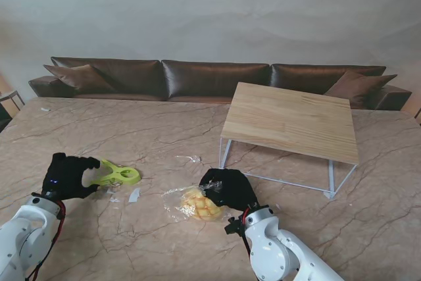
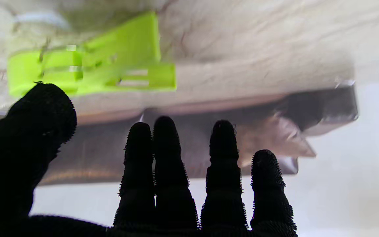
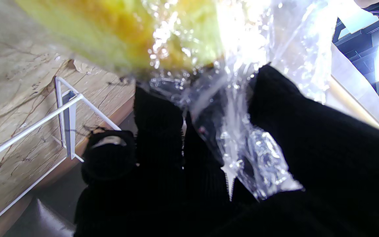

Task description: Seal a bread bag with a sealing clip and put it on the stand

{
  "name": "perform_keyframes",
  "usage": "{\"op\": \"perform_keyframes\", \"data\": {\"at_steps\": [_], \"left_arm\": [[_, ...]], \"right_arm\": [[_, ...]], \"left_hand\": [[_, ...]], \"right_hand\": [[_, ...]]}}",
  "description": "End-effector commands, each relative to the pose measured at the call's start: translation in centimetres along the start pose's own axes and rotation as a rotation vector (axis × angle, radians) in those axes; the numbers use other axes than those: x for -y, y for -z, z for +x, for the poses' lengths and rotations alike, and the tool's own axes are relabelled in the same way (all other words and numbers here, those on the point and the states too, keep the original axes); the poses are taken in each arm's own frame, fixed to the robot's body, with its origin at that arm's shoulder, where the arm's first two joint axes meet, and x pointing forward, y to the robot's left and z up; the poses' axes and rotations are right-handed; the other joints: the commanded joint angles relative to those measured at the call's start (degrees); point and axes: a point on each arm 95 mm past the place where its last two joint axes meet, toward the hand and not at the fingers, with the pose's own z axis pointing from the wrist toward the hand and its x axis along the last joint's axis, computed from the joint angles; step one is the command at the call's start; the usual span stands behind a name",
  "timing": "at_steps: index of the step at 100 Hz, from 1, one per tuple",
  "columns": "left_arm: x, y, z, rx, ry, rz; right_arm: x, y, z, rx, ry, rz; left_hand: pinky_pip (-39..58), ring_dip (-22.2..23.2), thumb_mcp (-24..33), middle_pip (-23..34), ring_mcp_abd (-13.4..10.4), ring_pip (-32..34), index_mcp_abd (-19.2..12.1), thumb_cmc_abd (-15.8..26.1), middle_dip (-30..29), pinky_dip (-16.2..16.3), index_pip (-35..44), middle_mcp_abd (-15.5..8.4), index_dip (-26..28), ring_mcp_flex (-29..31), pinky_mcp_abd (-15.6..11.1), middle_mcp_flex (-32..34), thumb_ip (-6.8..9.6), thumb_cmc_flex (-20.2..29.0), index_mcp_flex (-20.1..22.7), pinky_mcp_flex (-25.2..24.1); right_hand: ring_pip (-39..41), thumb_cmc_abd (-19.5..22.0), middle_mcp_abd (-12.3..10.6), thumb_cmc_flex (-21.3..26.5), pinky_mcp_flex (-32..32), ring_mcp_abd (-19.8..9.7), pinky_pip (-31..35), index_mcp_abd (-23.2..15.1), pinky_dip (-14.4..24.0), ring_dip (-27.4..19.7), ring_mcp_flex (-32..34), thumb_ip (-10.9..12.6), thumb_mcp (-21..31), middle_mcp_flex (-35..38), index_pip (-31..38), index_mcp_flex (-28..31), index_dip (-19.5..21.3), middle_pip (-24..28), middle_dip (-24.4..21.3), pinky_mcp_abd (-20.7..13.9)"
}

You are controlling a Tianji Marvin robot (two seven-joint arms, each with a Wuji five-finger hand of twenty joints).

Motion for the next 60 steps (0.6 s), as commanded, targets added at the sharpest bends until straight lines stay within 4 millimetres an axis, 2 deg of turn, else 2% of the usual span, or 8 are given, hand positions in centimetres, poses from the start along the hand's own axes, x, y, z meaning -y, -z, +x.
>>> {"op": "perform_keyframes", "data": {"at_steps": [1,7,11,16,21,27,38,60], "left_arm": [[-0.2,-0.3,0.5,-0.052,0.021,0.012],[-0.3,-0.6,0.7,-0.082,0.05,0.031],[-0.4,-0.9,0.9,-0.101,0.075,0.029],[-0.4,-1.1,1.1,-0.111,0.083,0.017],[-0.4,-1.3,1.2,-0.124,0.079,-0.002],[-0.5,-1.5,1.4,-0.138,0.071,-0.037],[-0.7,-1.9,1.6,-0.155,0.033,-0.082],[-1.3,-2.4,1.9,-0.184,0.011,-0.128]], "right_arm": [[0.3,0.0,0.4,-0.007,-0.003,0.003],[0.3,0.0,0.4,-0.008,-0.002,0.003],[0.3,0.1,0.4,-0.008,-0.002,0.002],[0.3,0.1,0.4,-0.007,-0.003,0.001],[0.3,0.1,0.4,-0.005,-0.004,0.0],[0.3,0.1,0.4,-0.004,-0.006,0.0],[0.3,0.1,0.3,-0.002,-0.009,0.004],[0.3,0.1,0.3,-0.002,-0.01,0.008]], "left_hand": [[-2.9,-4.3,2.1,-5.0,-0.6,-5.1,2.3,0.0,-4.3,-2.0,-5.0,2.3,-4.3,-4.6,-1.3,-5.2,-0.36,0.1,-2.4,-2.0],[-5.4,-12.1,3.6,-9.4,-1.4,-9.9,4.6,-0.8,-11.2,-4.6,-8.6,3.9,-10.2,-8.3,-3.0,-8.9,-0.6,0.3,-2.6,-3.1],[-8.0,-17.3,3.9,-12.9,-3.5,-13.4,5.7,-1.1,-16.2,-7.0,-11.9,4.9,-13.8,-10.9,-5.3,-11.3,-0.7,0.8,-3.0,-4.1],[-11.9,-21.0,3.6,-15.0,-5.3,-15.5,6.1,-1.3,-20.4,-10.2,-13.7,5.4,-15.4,-13.3,-6.5,-13.4,-0.82,0.2,-2.8,-4.1],[-14.4,-23.4,3.3,-15.8,-6.6,-16.3,6.5,-1.3,-23.5,-12.1,-16.0,5.7,-16.7,-14.2,-7.2,-14.3,-0.82,0.2,-2.3,-3.9],[-17.6,-25.0,3.1,-16.1,-7.7,-16.9,6.5,-1.3,-25.4,-13.8,-18.6,5.7,-18.1,-15.6,-7.6,-15.1,-0.77,0.2,-2.3,-4.0],[-19.4,-26.3,2.2,-16.7,-8.5,-16.8,6.1,-0.8,-26.2,-13.6,-20.1,5.4,-19.0,-16.0,-6.9,-15.2,-0.77,-0.2,-1.8,-4.1],[-21.0,-26.7,2.0,-17.8,-7.7,-16.3,4.4,-0.4,-26.9,-12.4,-23.3,5.3,-20.6,-17.2,-5.9,-16.5,-0.51,0.0,-2.8,-4.7]], "right_hand": [[0.5,-0.3,-0.6,2.0,0.6,-0.6,2.1,-2.8,-0.4,-0.5,1.5,-0.3,2.5,2.3,0.4,1.7,1.1,0.8,-1.0,-0.8],[0.7,-0.3,-0.5,2.0,0.9,-0.6,2.2,-2.8,-0.4,-0.4,1.7,-0.3,2.5,2.3,0.3,1.5,1.0,0.8,-1.0,-1.0],[0.8,-0.3,-0.5,2.1,1.0,-0.5,2.2,-2.7,-0.4,-0.4,1.8,-0.3,2.5,2.3,0.4,1.7,1.0,0.9,-1.0,-1.1],[0.9,-0.3,-0.4,2.0,1.0,-0.5,2.3,-2.5,-0.4,-0.3,1.8,-0.3,2.5,2.4,0.4,1.7,0.9,0.9,-1.0,-1.1],[1.0,-0.3,-0.4,2.1,1.1,-0.5,2.4,-2.7,-0.4,-0.3,1.8,-0.3,2.5,2.4,0.3,1.7,0.9,0.9,-1.0,-1.1],[1.0,-0.3,-0.3,2.0,1.2,-0.5,2.4,-2.6,-0.4,-0.3,1.9,-0.3,2.5,2.4,0.4,1.7,0.9,1.0,-0.9,-1.2],[1.1,-0.3,-0.4,2.0,1.2,-0.4,2.4,-2.5,-0.4,-0.3,2.0,-0.3,2.6,2.4,0.4,1.8,0.8,1.0,-0.9,-1.2],[1.2,-0.3,-0.4,1.9,1.4,-0.5,2.4,-2.6,-0.4,-0.2,2.0,-0.3,2.6,2.4,0.4,1.7,0.8,1.1,-0.9,-1.3]]}}
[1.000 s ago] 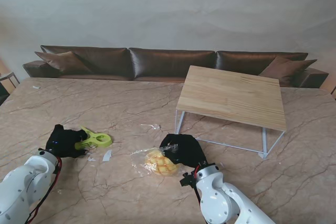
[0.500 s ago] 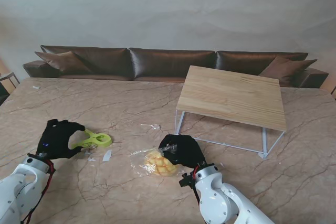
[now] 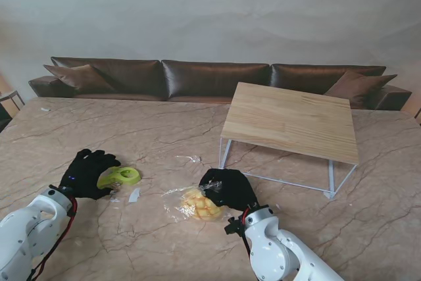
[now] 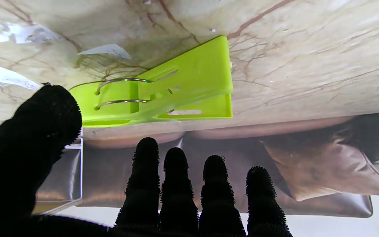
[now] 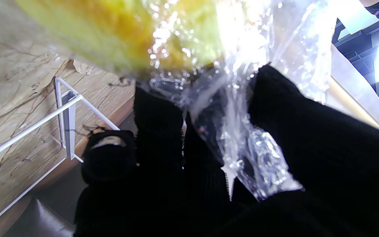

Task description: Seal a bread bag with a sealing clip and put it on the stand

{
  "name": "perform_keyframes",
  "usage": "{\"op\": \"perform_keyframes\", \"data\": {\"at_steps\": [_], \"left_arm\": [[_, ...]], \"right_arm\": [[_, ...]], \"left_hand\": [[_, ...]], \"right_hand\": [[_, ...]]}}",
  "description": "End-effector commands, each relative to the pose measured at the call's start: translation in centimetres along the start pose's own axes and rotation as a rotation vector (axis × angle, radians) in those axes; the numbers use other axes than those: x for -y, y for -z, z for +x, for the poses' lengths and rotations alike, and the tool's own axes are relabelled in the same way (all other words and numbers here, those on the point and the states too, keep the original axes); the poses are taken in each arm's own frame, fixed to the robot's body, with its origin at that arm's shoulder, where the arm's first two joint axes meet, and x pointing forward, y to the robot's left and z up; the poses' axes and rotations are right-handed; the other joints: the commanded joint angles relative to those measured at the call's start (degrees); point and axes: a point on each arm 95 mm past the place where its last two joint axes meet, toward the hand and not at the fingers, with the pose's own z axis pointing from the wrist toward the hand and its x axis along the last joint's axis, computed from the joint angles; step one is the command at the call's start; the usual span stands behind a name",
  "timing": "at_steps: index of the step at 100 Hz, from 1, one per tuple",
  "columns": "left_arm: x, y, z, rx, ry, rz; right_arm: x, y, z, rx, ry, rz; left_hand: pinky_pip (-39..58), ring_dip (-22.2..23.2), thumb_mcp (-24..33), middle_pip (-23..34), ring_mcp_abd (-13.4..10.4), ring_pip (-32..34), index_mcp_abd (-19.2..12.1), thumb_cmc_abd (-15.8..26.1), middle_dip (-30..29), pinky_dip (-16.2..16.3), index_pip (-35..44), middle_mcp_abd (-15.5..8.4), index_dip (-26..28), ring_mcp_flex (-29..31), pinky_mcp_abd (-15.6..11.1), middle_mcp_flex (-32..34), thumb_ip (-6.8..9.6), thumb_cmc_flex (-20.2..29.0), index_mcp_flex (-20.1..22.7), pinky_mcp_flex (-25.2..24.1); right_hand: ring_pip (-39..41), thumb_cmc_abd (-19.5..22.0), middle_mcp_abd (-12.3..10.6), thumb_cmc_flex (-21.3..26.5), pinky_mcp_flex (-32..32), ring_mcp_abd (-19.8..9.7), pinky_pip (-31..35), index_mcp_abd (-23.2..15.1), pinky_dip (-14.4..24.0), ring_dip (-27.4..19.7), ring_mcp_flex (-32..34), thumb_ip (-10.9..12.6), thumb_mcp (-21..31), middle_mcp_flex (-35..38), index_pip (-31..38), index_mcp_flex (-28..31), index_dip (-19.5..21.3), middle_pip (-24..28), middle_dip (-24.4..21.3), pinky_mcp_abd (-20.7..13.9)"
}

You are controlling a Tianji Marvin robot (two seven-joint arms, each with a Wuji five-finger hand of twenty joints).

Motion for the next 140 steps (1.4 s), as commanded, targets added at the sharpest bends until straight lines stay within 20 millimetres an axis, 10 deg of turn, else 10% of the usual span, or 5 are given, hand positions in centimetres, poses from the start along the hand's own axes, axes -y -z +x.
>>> {"op": "perform_keyframes", "data": {"at_steps": [1,107,140], "left_arm": [[-0.3,-0.1,0.1,-0.005,-0.001,-0.02],[-2.2,-2.4,-0.1,-0.048,-0.029,-0.223],[-3.2,-4.1,0.1,-0.044,-0.041,-0.236]], "right_arm": [[0.3,0.1,0.2,-0.002,-0.01,0.006],[0.6,0.1,-0.1,0.002,-0.033,-0.003],[0.7,0.1,-0.2,-0.007,-0.036,0.003]], "left_hand": [[-1.7,-0.6,-0.5,-1.2,-0.2,0.0,-0.9,-0.3,-0.8,0.9,-2.7,0.3,-0.8,-2.5,0.3,-2.2,-0.49,0.0,-0.9,-1.2],[-8.1,0.1,-1.1,-1.3,-0.1,0.5,-2.3,2.6,-0.9,5.4,1.5,-0.1,1.3,-2.5,0.2,0.8,0.63,1.5,6.5,-1.3],[1.0,2.3,5.0,2.9,-0.1,4.5,-6.9,8.7,1.3,8.1,12.5,-2.5,7.1,6.5,0.8,11.7,2.59,10.4,7.8,-0.4]], "right_hand": [[1.0,-0.3,-0.3,1.9,0.8,-0.5,2.4,-2.6,-0.4,-0.2,2.0,-0.3,2.6,2.4,0.4,1.7,0.8,0.7,-0.8,-1.2],[0.8,-0.1,-0.5,1.6,0.2,-0.4,1.7,-2.4,-0.8,-0.3,1.7,-0.4,2.7,2.2,0.3,1.6,0.4,0.7,-1.0,-0.8],[0.7,-0.2,-0.6,1.8,0.1,-0.4,1.5,-2.5,-0.9,-0.3,1.5,-0.4,2.8,2.0,0.4,1.4,0.3,0.6,-1.1,-0.5]]}}
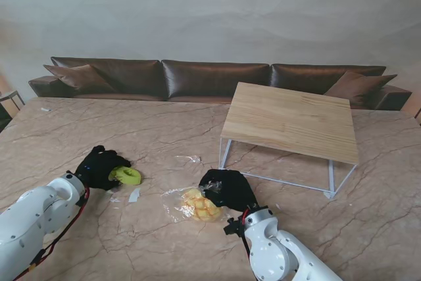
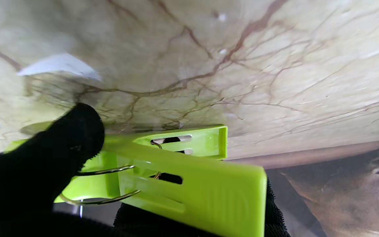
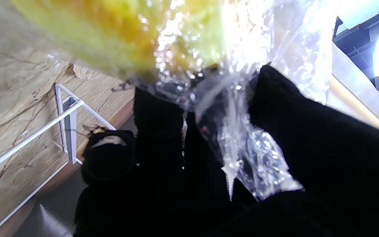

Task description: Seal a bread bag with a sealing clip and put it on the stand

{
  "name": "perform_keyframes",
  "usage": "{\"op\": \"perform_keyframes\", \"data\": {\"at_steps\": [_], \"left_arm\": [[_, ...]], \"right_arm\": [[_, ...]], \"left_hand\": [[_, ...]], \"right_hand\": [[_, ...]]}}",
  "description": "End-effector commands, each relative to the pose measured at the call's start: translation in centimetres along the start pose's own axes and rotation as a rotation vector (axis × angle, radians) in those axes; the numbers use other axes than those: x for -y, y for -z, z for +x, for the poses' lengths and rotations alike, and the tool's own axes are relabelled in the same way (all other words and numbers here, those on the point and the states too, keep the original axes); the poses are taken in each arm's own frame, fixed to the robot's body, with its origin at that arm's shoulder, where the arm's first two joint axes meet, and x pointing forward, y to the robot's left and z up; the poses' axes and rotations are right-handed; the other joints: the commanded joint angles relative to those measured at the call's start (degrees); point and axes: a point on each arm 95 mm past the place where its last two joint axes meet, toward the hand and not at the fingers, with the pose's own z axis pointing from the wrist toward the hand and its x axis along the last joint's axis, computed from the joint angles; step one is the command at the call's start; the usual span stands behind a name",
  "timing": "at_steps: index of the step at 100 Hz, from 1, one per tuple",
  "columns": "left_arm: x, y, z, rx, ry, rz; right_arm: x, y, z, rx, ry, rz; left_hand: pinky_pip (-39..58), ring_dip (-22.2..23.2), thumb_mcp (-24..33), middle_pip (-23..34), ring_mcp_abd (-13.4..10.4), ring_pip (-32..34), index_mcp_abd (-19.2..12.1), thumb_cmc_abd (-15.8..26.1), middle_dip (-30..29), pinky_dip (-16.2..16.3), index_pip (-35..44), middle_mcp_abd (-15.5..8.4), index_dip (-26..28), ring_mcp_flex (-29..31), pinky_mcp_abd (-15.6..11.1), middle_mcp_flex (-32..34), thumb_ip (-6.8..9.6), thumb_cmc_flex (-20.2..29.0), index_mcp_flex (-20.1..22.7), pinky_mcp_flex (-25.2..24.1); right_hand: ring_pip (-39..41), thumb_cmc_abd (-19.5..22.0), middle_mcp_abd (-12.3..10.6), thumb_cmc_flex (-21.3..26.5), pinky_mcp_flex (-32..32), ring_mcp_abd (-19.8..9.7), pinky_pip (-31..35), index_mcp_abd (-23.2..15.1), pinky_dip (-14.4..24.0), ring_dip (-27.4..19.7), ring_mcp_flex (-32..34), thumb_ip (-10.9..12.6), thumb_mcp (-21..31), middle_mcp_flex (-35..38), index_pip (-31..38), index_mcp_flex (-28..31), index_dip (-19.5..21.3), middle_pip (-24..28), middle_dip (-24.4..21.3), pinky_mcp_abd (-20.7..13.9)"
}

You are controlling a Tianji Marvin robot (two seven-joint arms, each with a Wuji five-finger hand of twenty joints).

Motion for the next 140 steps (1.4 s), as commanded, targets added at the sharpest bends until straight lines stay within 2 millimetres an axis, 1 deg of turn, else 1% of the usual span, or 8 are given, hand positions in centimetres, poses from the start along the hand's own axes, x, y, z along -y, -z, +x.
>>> {"op": "perform_keyframes", "data": {"at_steps": [1,18,38,50,72,96,109,140], "left_arm": [[-2.4,0.4,0.4,0.009,0.006,-0.074],[-2.8,-0.5,0.1,0.015,0.015,-0.088],[-3.2,-0.9,0.0,0.016,0.038,-0.107],[-3.5,-0.9,-0.1,0.02,0.049,-0.119],[-3.9,-0.7,-0.2,0.024,0.111,-0.137],[-3.9,-0.6,0.2,0.038,0.288,-0.095],[-3.7,-0.5,0.4,0.042,0.359,-0.084],[-3.4,-0.3,0.9,0.037,0.391,-0.095]], "right_arm": [[0.4,0.1,0.2,-0.006,-0.009,0.007],[0.2,0.2,0.1,-0.006,-0.012,0.003],[0.2,0.2,0.0,-0.006,-0.012,0.005],[0.3,0.2,0.0,-0.008,-0.013,0.008],[0.3,0.1,0.0,-0.013,-0.012,0.013],[0.3,0.0,0.0,-0.014,-0.007,0.018],[0.3,0.0,-0.1,-0.013,-0.005,0.021],[0.6,0.2,-0.2,-0.009,-0.01,0.021]], "left_hand": [[4.0,1.7,1.6,1.8,0.2,1.8,-5.6,0.2,1.3,1.3,12.9,-1.7,6.2,3.1,0.8,3.6,2.47,5.9,5.9,-0.4],[14.7,6.2,1.7,7.3,2.0,6.1,-7.0,1.6,7.1,-0.2,17.1,-3.4,7.8,11.6,1.7,12.1,0.1,10.7,6.5,-0.2],[18.0,15.3,-6.7,3.7,4.5,10.5,-4.9,-1.8,40.3,-2.9,17.5,-5.0,6.0,14.5,2.1,22.3,-4.68,15.3,8.8,0.5],[19.6,21.1,-9.0,9.3,4.9,13.6,-12.9,-1.0,50.1,-2.5,31.4,-7.2,10.7,14.7,2.9,22.2,-4.39,11.5,7.5,2.1],[20.5,16.6,-11.3,7.1,3.7,7.3,-17.8,-3.2,18.6,-0.2,46.5,-2.4,37.6,9.6,3.7,6.5,-4.63,6.3,12.1,4.2],[22.9,10.9,2.2,6.4,2.2,6.8,-14.8,-7.5,7.7,1.0,59.2,-2.9,51.3,17.7,3.7,18.5,0.85,4.9,23.4,8.2],[24.8,11.9,-0.7,1.5,2.6,9.1,-13.3,-14.8,20.4,2.4,61.8,-4.7,55.6,23.3,4.7,33.0,-4.7,12.7,27.1,9.3],[26.3,29.6,-1.2,17.8,7.6,23.1,-14.2,-14.0,44.6,4.3,57.7,-5.5,55.5,30.1,6.2,38.3,-3.3,13.3,21.8,9.7]], "right_hand": [[-0.2,-0.3,-0.1,1.8,0.1,-0.4,1.4,-2.5,-0.3,-0.3,1.4,-0.4,2.8,2.0,0.3,1.3,0.3,0.1,-0.8,-0.5],[-0.2,0.6,-0.1,2.0,0.1,-0.4,1.4,-2.4,-0.4,-0.3,1.4,-0.3,1.8,2.0,0.4,1.4,0.2,0.2,-0.8,-0.3],[-0.3,0.7,-0.2,2.1,0.1,-0.4,1.5,-2.5,-0.5,-0.3,1.4,-0.2,1.7,1.9,0.4,1.4,0.2,0.2,-0.8,-0.2],[-0.3,0.6,-0.1,2.1,0.1,-0.4,1.5,-2.5,-0.5,-0.3,1.3,-0.2,1.7,1.8,0.4,1.3,0.2,0.1,-0.8,-0.2],[-0.4,0.6,-0.2,2.1,0.1,-0.4,1.5,-2.6,-0.6,-0.3,1.3,-0.2,1.8,1.8,0.4,1.2,0.2,0.1,-0.8,-0.3],[-0.3,0.7,-0.3,1.9,0.5,-0.5,1.6,-2.5,-0.6,-0.3,1.5,-0.3,1.8,1.9,0.4,1.2,0.1,0.2,-0.8,-0.5],[-0.2,0.7,-0.2,1.8,0.6,-0.5,1.7,-2.5,-0.7,-0.3,1.6,-0.3,1.8,1.9,0.3,1.2,0.1,0.2,-0.9,-0.6],[-0.2,0.7,-0.2,1.7,0.6,-0.4,1.8,-2.2,-0.8,-0.3,1.6,-0.3,1.8,1.9,0.2,1.1,-0.3,0.2,-0.9,-0.6]]}}
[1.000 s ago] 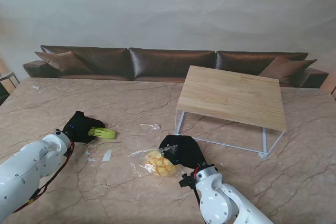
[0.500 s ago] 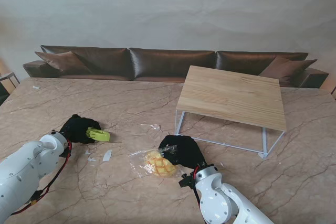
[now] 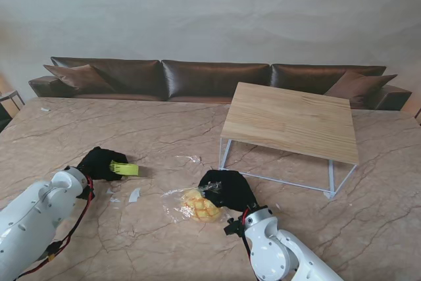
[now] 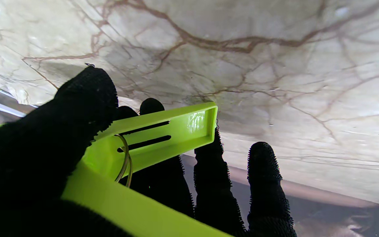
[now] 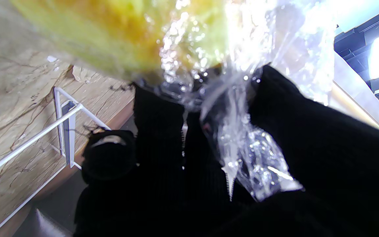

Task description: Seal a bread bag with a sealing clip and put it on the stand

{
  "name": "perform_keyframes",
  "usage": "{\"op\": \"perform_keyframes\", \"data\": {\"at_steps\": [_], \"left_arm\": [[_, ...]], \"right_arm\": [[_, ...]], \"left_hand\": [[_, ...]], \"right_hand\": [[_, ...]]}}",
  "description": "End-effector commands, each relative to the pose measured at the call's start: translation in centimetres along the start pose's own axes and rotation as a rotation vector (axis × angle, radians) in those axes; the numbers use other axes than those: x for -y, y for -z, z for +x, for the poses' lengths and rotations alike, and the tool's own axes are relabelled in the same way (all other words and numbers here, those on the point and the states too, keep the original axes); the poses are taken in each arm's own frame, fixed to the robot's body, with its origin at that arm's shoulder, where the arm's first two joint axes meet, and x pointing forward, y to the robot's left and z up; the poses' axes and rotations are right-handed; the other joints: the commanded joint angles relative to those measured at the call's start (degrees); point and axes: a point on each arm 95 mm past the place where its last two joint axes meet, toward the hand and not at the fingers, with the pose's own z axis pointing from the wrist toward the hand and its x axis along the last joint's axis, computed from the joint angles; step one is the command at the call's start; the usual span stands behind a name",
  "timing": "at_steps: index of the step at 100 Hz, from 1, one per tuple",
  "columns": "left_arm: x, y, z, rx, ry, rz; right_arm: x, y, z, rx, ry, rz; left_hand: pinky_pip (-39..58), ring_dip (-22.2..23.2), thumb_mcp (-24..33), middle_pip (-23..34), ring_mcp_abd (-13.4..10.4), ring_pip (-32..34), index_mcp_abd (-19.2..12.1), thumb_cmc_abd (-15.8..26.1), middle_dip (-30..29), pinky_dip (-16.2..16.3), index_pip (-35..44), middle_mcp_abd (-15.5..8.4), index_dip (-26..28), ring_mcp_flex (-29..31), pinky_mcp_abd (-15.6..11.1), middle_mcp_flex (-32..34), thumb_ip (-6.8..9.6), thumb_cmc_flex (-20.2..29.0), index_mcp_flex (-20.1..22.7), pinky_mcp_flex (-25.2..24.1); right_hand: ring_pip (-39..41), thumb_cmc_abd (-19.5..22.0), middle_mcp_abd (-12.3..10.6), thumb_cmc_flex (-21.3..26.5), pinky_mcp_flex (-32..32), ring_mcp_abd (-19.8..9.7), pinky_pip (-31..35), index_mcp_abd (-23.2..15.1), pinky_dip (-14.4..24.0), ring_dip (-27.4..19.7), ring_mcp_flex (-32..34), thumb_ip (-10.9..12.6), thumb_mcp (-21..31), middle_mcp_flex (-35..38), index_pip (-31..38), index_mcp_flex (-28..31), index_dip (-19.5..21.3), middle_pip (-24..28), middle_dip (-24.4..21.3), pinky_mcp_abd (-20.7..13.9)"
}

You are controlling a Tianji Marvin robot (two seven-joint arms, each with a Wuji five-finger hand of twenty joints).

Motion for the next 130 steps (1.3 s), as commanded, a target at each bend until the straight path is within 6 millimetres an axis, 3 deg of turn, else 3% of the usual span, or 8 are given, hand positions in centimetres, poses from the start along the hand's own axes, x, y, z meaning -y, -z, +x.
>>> {"op": "perform_keyframes", "data": {"at_steps": [1,26,67,82,96,110,128,130], "left_arm": [[-4.3,1.5,0.1,0.018,0.002,-0.13],[-3.6,2.4,0.1,0.038,-0.036,-0.169],[-3.0,4.7,-0.6,0.07,-0.154,-0.347],[-3.8,4.5,-1.0,0.082,-0.117,-0.372],[-4.8,4.1,-1.2,0.084,-0.113,-0.39],[-5.9,3.8,-1.5,0.084,-0.1,-0.407],[-7.4,3.3,-1.9,0.074,-0.057,-0.388],[-7.5,3.3,-1.9,0.076,-0.051,-0.385]], "right_arm": [[0.5,0.3,0.0,0.002,-0.009,0.007],[0.4,0.4,0.0,0.002,-0.01,0.001],[0.6,0.5,-0.1,-0.003,-0.016,0.004],[0.6,0.4,0.0,-0.008,-0.015,0.009],[0.7,0.3,0.1,-0.01,-0.016,0.012],[0.8,0.3,0.2,-0.008,-0.02,0.018],[0.9,0.2,0.2,-0.008,-0.02,0.023],[0.9,0.2,0.2,-0.008,-0.019,0.023]], "left_hand": [[1.7,8.7,1.6,17.1,9.1,15.0,-3.0,1.1,4.3,1.4,27.8,2.0,6.0,12.6,1.0,12.5,0.08,3.1,0.4,-0.1],[3.2,22.3,6.7,34.4,12.1,22.9,-1.3,6.2,12.0,2.3,22.4,3.8,1.8,14.5,3.5,9.4,4.74,1.9,-6.4,2.2],[3.6,28.4,-4.3,45.1,13.3,28.1,-4.4,4.7,13.4,2.5,13.5,1.5,-7.5,16.2,5.6,11.9,-1.83,-2.9,-2.1,2.9],[2.5,27.8,-9.3,42.7,13.7,24.2,-3.8,10.4,14.2,2.5,15.5,3.3,-10.3,11.2,5.2,9.2,-0.04,-6.8,2.8,1.2],[0.0,21.6,-8.7,28.1,12.2,13.3,-2.3,16.1,9.8,3.4,24.4,1.8,0.1,1.8,3.9,-3.1,6.01,-11.7,5.9,-0.7],[-1.0,9.1,-7.3,11.4,9.6,5.3,-0.4,14.7,-10.9,3.3,29.5,5.3,4.3,0.1,2.4,-10.2,6.25,-11.1,10.4,-0.2],[5.3,3.6,-0.8,11.2,8.8,8.0,1.8,5.9,-20.9,3.9,30.7,5.5,2.8,11.7,1.4,-1.2,4.79,-8.7,12.7,6.9],[6.8,2.9,-0.3,11.1,9.0,8.8,1.2,3.3,-18.5,3.8,31.0,5.2,3.5,13.4,1.4,1.0,1.94,-6.9,12.0,8.2]], "right_hand": [[-0.5,0.8,0.0,1.7,0.6,-0.4,1.8,-2.2,-0.2,-0.3,1.6,-0.3,1.8,1.9,0.1,1.0,-0.4,0.1,-0.7,-0.6],[-0.4,0.8,-0.1,1.6,0.6,-0.3,1.8,-2.1,-0.2,-0.3,1.6,-0.3,1.7,1.9,0.2,1.1,-0.7,0.1,-0.8,-0.6],[-0.4,0.9,-0.1,1.6,0.5,-0.3,1.9,-2.0,-0.3,-0.3,1.6,-0.3,1.7,1.9,0.2,1.0,-1.0,0.1,-0.8,-0.6],[-0.3,0.9,-0.1,1.6,0.5,-0.3,1.9,-1.9,-0.3,-0.3,1.6,-0.3,1.7,1.9,0.3,1.0,-1.1,0.2,-0.8,-0.6],[-0.3,0.9,0.0,1.5,0.5,-0.3,1.9,-2.0,-0.3,-0.3,1.6,-0.3,1.7,1.9,0.3,1.0,-1.2,0.2,-0.9,-0.6],[-0.3,1.0,-0.1,1.5,0.5,-0.3,1.9,-1.9,-0.3,-0.3,1.6,-0.3,1.7,1.9,0.2,0.8,-1.3,0.2,-0.8,-0.5],[-0.3,1.1,-0.2,1.3,0.5,-0.4,1.9,-1.8,-0.4,-0.3,1.6,-0.3,1.6,2.0,0.3,0.9,-1.4,0.3,-0.9,-0.6],[-0.3,1.1,-0.2,1.3,0.5,-0.4,1.9,-1.9,-0.4,-0.3,1.6,-0.3,1.6,1.9,0.2,0.8,-1.5,0.3,-0.9,-0.6]]}}
